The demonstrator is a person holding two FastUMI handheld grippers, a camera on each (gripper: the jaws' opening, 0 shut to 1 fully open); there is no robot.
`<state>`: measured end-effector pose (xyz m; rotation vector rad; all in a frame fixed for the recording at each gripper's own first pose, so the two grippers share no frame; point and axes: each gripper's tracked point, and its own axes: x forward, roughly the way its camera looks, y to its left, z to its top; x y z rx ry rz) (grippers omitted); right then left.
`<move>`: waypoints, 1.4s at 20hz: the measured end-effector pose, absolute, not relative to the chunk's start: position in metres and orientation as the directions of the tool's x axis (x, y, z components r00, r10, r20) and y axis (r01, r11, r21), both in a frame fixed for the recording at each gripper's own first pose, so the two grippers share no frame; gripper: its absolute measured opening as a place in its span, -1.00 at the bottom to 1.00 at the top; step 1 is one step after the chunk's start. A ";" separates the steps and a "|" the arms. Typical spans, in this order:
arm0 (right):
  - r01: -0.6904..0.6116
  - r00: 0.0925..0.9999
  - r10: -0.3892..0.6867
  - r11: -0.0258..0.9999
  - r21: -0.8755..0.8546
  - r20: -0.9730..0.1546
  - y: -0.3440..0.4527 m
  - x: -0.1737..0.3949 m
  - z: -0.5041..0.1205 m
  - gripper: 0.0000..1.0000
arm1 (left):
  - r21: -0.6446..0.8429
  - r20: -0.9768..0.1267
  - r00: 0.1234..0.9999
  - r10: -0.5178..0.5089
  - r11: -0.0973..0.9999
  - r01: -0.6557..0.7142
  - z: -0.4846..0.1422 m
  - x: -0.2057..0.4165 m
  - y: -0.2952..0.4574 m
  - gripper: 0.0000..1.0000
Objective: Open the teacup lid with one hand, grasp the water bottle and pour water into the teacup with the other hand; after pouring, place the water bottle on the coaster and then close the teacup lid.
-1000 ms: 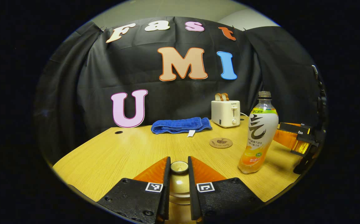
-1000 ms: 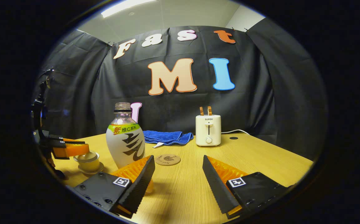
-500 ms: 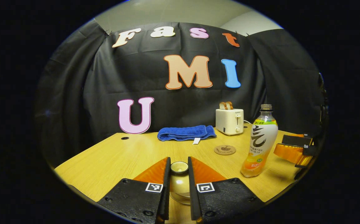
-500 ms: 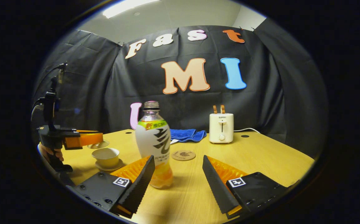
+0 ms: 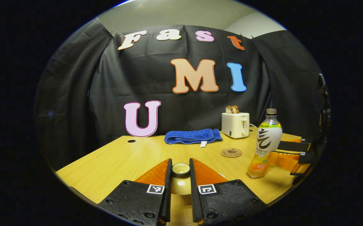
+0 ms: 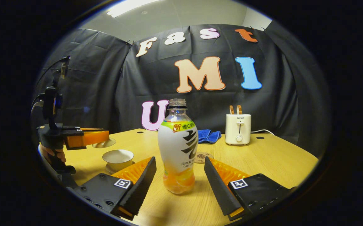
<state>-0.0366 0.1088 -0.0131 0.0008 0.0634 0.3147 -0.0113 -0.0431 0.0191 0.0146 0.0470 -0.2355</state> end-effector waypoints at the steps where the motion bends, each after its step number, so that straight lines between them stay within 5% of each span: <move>1: -0.306 0.950 0.306 0.952 0.010 -0.065 0.111 -0.033 -0.013 0.93 | 0.005 -0.049 0.972 -0.229 0.973 0.229 0.019 -0.011 -0.040 -0.51; 6: -0.305 0.948 0.304 0.952 0.010 -0.089 0.119 -0.021 -0.017 0.92 | -0.018 -0.059 0.975 -0.214 0.977 0.214 0.013 -0.009 -0.032 -0.51; 11: -0.287 0.954 0.287 0.958 0.007 -0.091 0.122 -0.012 -0.018 0.49 | -0.021 -0.063 0.977 -0.202 0.979 0.201 0.010 -0.011 -0.026 -0.51; 15: -0.291 0.954 0.288 0.956 -0.028 -0.086 0.124 -0.010 -0.016 0.43 | -0.031 -0.059 0.980 -0.192 0.981 0.191 0.011 -0.012 -0.020 -0.51; 28: -0.237 0.961 0.276 0.812 -0.533 -0.008 0.135 -0.001 0.007 0.43 | -0.049 -0.053 0.989 -0.138 0.990 0.136 0.008 -0.011 0.013 -0.51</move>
